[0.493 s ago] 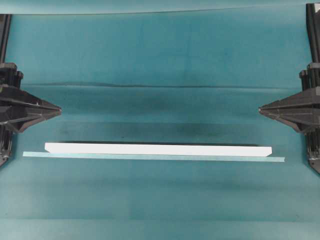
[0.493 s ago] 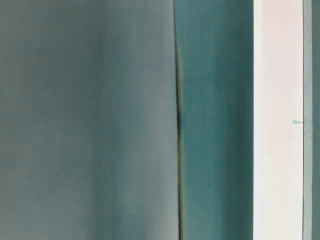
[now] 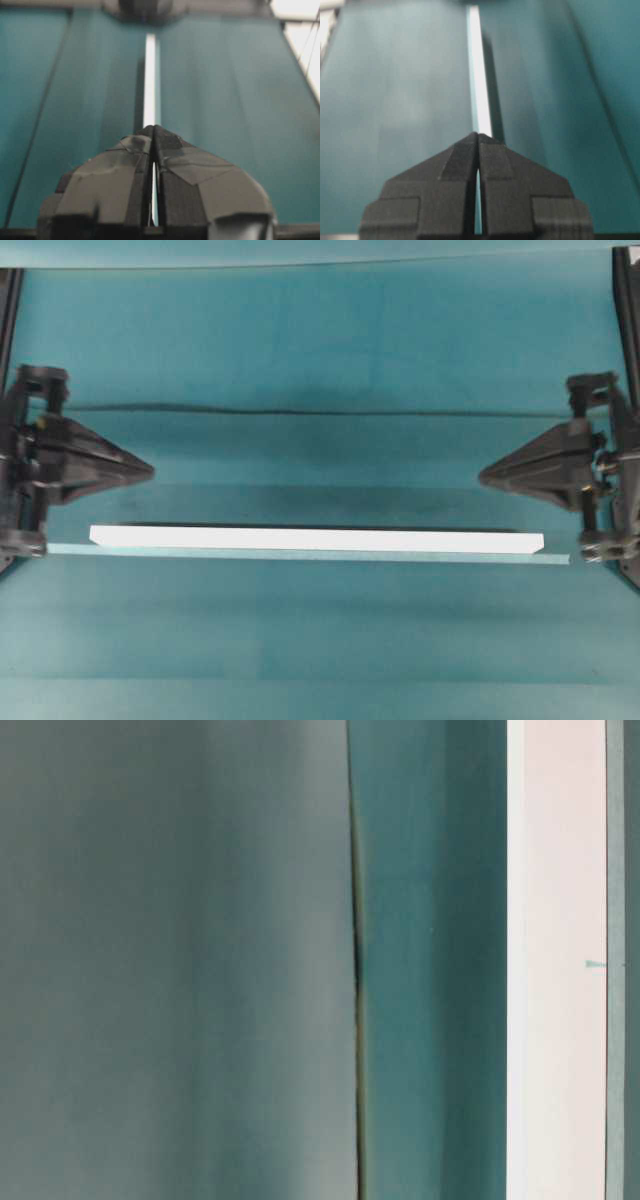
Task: Lift a wooden board with both hands.
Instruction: 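Move both grippers inward over the ends of the white board, then lower both open grippers down around the white board's edge, then close both grippers on the white board near its ends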
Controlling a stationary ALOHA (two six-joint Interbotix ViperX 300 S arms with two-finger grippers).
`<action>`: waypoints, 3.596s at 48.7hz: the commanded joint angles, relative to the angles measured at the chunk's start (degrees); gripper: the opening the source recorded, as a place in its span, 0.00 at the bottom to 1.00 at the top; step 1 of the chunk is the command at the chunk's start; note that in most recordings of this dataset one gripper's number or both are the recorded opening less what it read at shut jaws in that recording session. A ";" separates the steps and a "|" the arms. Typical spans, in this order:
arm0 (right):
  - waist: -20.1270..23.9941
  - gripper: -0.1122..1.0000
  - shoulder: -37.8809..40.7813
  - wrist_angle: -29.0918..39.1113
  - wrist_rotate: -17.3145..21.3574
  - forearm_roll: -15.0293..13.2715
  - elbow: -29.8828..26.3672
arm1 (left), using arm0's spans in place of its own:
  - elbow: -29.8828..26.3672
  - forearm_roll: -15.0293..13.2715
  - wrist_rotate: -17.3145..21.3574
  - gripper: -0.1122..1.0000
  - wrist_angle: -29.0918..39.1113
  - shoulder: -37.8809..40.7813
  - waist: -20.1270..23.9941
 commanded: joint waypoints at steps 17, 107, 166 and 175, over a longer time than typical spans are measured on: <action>0.53 0.10 18.72 20.39 4.13 0.18 -11.60 | -16.96 0.44 -4.75 0.08 24.70 19.25 -0.70; 1.76 0.95 44.65 26.10 -6.50 -0.44 -17.75 | -18.72 0.53 0.26 0.98 32.08 45.18 -1.41; 0.88 0.86 49.57 18.37 -6.50 -1.05 -14.68 | -15.56 0.53 0.18 0.87 25.58 48.52 -0.53; 0.88 0.42 49.57 18.28 -6.68 -1.05 -14.41 | -15.47 0.62 0.00 0.40 23.47 48.34 -0.97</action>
